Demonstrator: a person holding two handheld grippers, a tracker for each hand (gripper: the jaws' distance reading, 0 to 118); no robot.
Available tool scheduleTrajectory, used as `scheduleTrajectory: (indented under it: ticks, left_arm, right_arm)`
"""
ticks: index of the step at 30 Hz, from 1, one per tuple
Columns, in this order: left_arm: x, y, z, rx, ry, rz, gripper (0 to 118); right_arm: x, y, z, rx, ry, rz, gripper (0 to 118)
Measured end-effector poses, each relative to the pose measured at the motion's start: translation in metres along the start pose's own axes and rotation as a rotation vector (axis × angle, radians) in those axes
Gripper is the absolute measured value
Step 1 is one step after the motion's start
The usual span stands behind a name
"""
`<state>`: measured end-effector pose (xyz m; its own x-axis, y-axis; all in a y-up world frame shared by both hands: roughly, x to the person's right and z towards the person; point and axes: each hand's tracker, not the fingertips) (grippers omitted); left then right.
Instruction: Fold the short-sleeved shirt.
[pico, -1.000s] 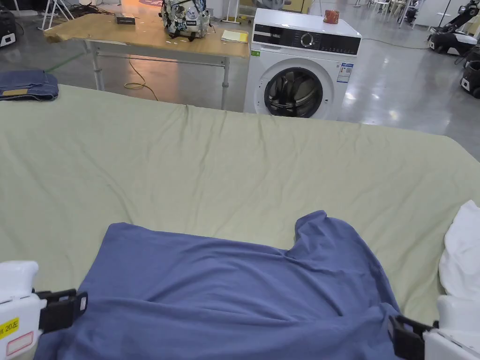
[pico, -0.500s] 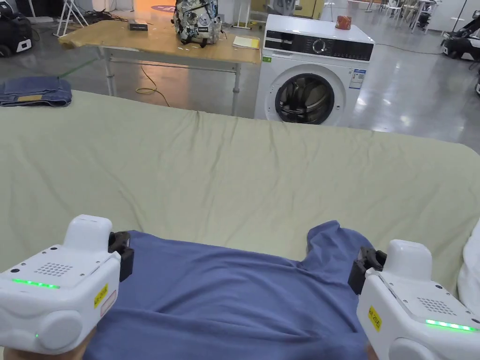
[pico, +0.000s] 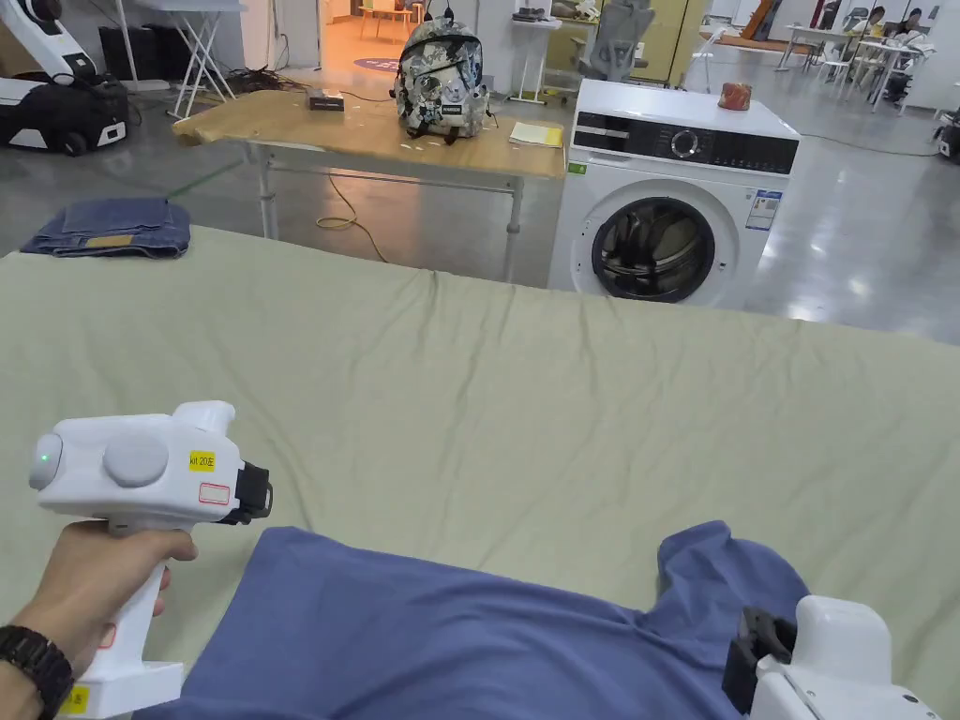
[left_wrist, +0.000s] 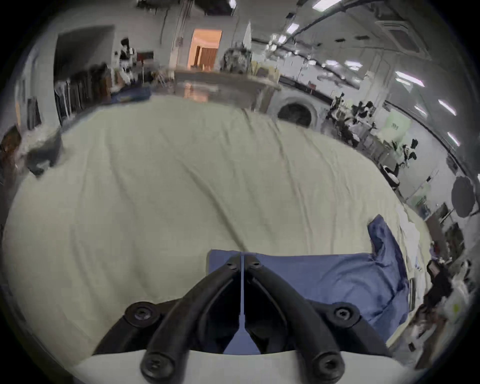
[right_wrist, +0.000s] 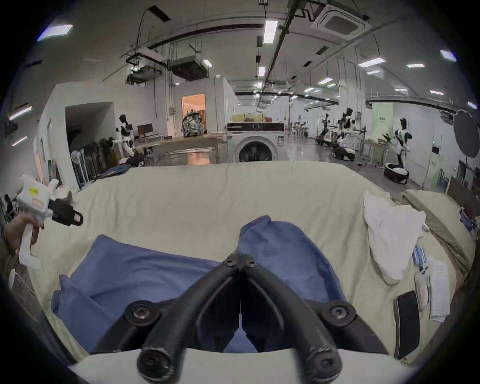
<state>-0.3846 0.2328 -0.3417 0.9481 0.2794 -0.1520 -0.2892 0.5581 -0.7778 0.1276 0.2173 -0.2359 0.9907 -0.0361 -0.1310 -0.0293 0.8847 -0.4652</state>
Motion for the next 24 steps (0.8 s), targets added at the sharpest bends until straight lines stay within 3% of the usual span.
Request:
scheduleTrajectory:
  ticks: [2,3,6,7,10,16,18,20,21,24]
  left_arm:
    - [-0.004,0.011,-0.021,-0.085,-0.011,-0.017,3]
    - [-0.007,0.015,-0.031,-0.132,-0.023,-0.009,13]
    - [-0.008,0.016,-0.05,-0.185,-0.008,0.045,61]
    - [-0.009,0.016,-0.056,-0.186,0.006,0.047,71]
    - [-0.006,0.014,-0.071,-0.206,0.02,0.041,72]
    - [0.021,0.004,-0.091,-0.253,0.166,-0.125,69]
    - [0.035,-0.001,-0.09,-0.226,0.213,-0.191,47]
    - [0.037,-0.001,-0.089,-0.209,0.187,-0.188,0]
    - [0.039,-0.001,-0.088,-0.201,0.138,-0.183,0]
    - [0.042,-0.003,-0.082,-0.175,0.168,-0.21,0]
  right_arm:
    - [0.004,-0.003,-0.004,-0.018,-0.012,0.008,0]
    - [0.007,-0.004,-0.006,-0.025,-0.018,0.008,0]
    - [0.014,-0.009,-0.012,-0.052,-0.035,0.012,0]
    - [0.016,-0.011,-0.013,-0.061,-0.041,0.014,0]
    - [0.023,-0.016,-0.017,-0.085,-0.053,0.012,0]
    - [0.03,-0.026,-0.023,-0.125,-0.071,0.016,0]
    - [0.031,-0.029,-0.024,-0.134,-0.075,0.012,0]
    - [0.032,-0.03,-0.025,-0.14,-0.075,0.005,0]
    - [0.032,-0.031,-0.025,-0.143,-0.077,0.003,0]
    - [0.036,-0.028,-0.025,-0.149,-0.078,-0.008,0]
